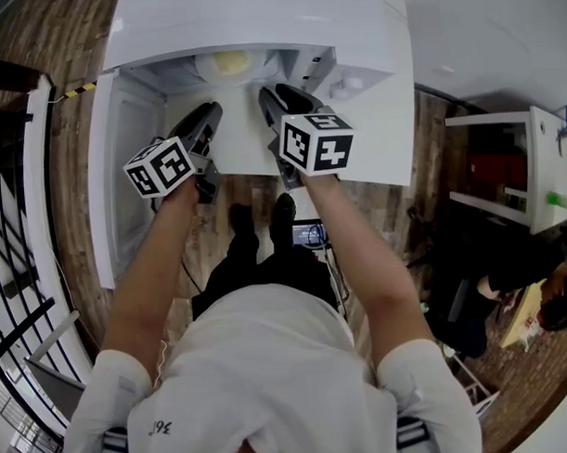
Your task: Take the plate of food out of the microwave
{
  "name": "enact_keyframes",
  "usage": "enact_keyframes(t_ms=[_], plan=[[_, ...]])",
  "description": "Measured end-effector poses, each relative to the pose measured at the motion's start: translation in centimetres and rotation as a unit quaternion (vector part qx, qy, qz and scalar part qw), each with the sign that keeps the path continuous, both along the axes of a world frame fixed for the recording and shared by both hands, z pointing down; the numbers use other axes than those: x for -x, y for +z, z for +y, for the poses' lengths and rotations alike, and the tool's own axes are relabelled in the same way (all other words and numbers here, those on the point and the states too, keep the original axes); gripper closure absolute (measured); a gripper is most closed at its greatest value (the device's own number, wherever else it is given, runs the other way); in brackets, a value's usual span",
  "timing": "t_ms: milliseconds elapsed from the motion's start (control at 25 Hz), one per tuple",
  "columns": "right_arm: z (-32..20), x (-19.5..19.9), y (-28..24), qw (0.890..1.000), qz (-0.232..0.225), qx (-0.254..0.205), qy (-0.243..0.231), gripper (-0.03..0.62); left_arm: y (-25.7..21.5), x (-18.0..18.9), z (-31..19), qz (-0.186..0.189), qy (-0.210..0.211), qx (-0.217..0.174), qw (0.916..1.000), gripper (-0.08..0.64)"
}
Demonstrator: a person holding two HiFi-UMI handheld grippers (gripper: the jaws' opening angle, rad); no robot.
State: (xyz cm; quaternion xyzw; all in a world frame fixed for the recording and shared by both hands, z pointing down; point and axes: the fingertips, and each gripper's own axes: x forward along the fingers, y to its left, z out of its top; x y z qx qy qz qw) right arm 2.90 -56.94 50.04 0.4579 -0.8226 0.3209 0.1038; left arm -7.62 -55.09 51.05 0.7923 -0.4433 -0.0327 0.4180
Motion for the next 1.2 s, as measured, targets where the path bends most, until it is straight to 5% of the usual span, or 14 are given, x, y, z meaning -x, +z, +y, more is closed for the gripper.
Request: enact_keyframes(t_ms=[1200], plan=[[-8.2, 2.4, 6.2, 0.985, 0.050, 0.099, 0.133, 0.383, 3.3, 2.1, -6.5, -0.024, -0.008, 0.033, 0.9991, 0.476]])
